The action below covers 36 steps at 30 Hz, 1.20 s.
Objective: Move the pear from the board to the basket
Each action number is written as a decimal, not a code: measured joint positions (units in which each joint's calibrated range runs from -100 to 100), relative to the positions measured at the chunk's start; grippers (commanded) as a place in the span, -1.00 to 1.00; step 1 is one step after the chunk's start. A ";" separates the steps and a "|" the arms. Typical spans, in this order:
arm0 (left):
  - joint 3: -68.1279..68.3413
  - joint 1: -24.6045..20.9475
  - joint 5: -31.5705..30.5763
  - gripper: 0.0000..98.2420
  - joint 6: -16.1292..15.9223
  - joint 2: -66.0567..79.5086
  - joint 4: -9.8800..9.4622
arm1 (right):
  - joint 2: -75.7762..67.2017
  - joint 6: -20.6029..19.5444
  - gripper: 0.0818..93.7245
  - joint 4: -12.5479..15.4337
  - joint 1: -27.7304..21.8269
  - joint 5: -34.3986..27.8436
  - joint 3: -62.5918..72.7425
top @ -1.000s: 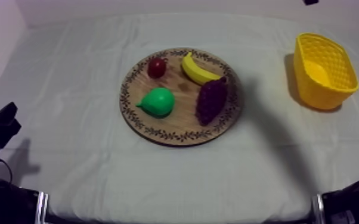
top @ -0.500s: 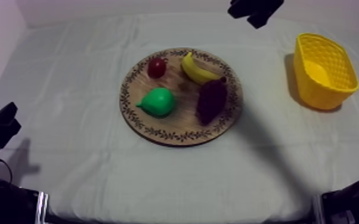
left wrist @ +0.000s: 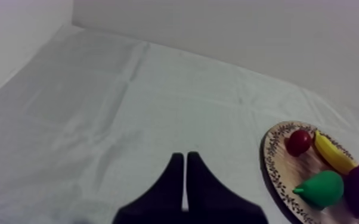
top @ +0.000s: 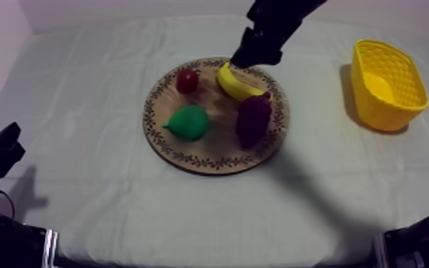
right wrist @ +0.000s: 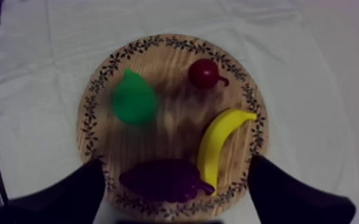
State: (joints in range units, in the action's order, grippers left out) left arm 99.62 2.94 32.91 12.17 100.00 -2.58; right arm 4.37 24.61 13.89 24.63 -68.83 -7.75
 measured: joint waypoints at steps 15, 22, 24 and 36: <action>0.00 0.00 0.00 -1.00 0.00 0.00 0.00 | 13.53 -0.21 0.63 0.47 3.68 2.96 1.51; 0.00 0.00 0.00 -1.00 0.00 0.00 0.00 | 18.47 0.21 0.62 0.86 5.29 6.28 0.79; 0.00 0.00 0.00 -1.00 0.00 0.00 0.00 | 20.33 0.46 0.61 0.98 5.48 7.82 1.01; 0.00 0.00 0.00 -1.00 0.00 0.00 0.00 | 31.18 -0.34 0.57 0.13 6.33 12.42 5.72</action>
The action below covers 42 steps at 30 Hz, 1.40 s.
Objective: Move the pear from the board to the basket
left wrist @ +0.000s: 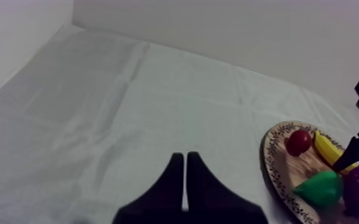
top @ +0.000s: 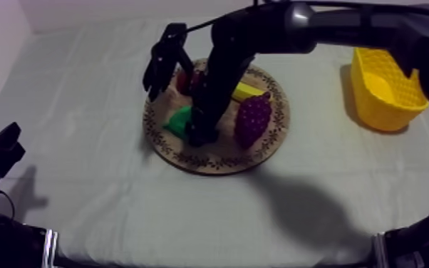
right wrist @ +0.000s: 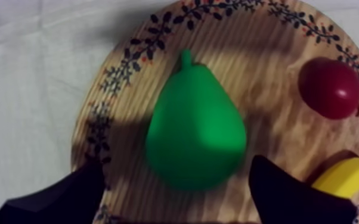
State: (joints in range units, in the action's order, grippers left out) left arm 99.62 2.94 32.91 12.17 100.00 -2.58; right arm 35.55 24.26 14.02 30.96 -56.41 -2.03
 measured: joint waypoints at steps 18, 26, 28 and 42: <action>0.00 0.00 0.00 -1.00 0.00 0.00 0.00 | 7.71 -0.21 0.07 0.02 0.08 1.69 7.09; 0.00 0.00 0.00 -1.00 0.00 0.00 0.00 | 7.54 -0.14 -0.30 0.31 -0.01 2.47 6.56; 0.00 0.00 0.00 -1.00 0.00 0.00 0.00 | 6.83 -0.32 -0.31 0.27 -0.01 1.36 5.82; 0.00 0.00 0.00 -1.00 0.00 0.00 0.00 | -15.29 -1.31 -0.31 1.18 -2.87 -8.09 -5.06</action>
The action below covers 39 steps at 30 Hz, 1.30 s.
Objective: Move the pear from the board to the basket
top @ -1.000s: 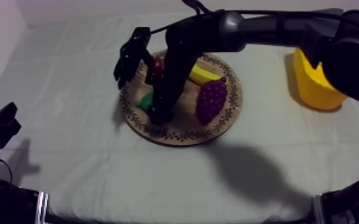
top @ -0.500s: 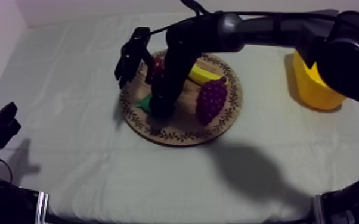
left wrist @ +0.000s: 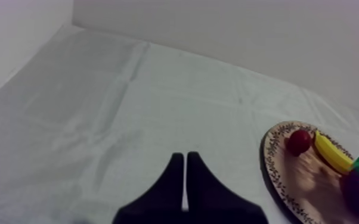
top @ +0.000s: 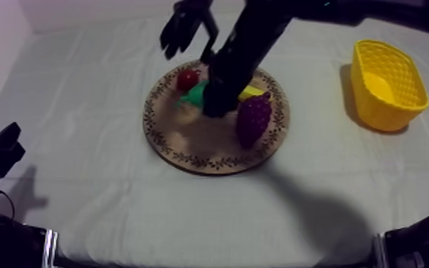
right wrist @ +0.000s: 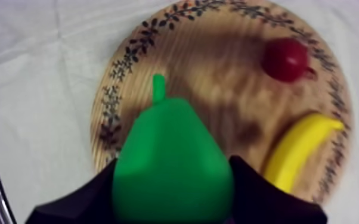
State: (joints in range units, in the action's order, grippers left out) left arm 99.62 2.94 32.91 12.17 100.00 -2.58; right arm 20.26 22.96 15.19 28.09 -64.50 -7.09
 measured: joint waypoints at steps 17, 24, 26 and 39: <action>0.00 0.00 0.00 -1.00 0.00 0.00 0.00 | -22.18 -8.34 -0.21 -3.42 -12.30 -7.12 1.29; 0.00 0.00 0.00 -1.00 0.00 0.00 0.00 | -23.71 -10.62 -0.17 -4.64 -19.47 -5.92 0.64; 0.00 0.00 0.00 -1.00 0.00 0.00 0.00 | -23.73 -10.97 -0.13 -5.09 -21.61 -4.99 -0.27; 0.00 0.00 0.00 -1.00 0.00 0.00 0.00 | -19.76 -11.31 -0.02 -6.64 -32.82 2.39 -7.25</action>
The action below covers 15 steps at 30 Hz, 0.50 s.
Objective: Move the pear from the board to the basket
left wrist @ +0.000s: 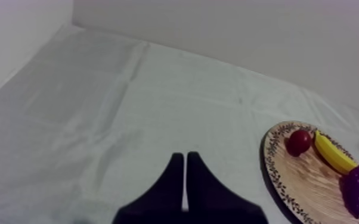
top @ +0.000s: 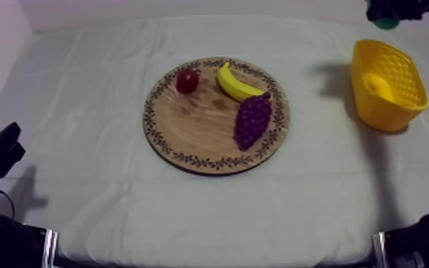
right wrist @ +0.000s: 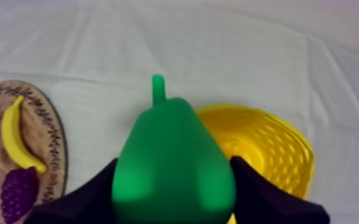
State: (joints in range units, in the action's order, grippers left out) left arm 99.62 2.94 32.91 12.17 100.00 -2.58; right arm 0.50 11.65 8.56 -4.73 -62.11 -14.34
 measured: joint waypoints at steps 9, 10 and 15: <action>0.00 0.00 0.00 -1.00 0.00 0.00 0.00 | 4.17 -0.34 0.15 -1.34 -5.43 5.57 -6.78; 0.00 0.00 0.00 -1.00 0.00 0.00 0.00 | 4.64 -0.31 0.18 -1.45 -5.99 6.02 -7.75; 0.00 0.00 0.00 -1.00 0.00 0.00 0.00 | 6.35 -1.05 0.43 -2.25 -7.45 8.10 -11.34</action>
State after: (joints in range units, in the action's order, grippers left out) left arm 99.62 2.94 32.91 12.17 100.00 -2.58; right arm 6.85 10.60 6.31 -12.19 -54.02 -25.68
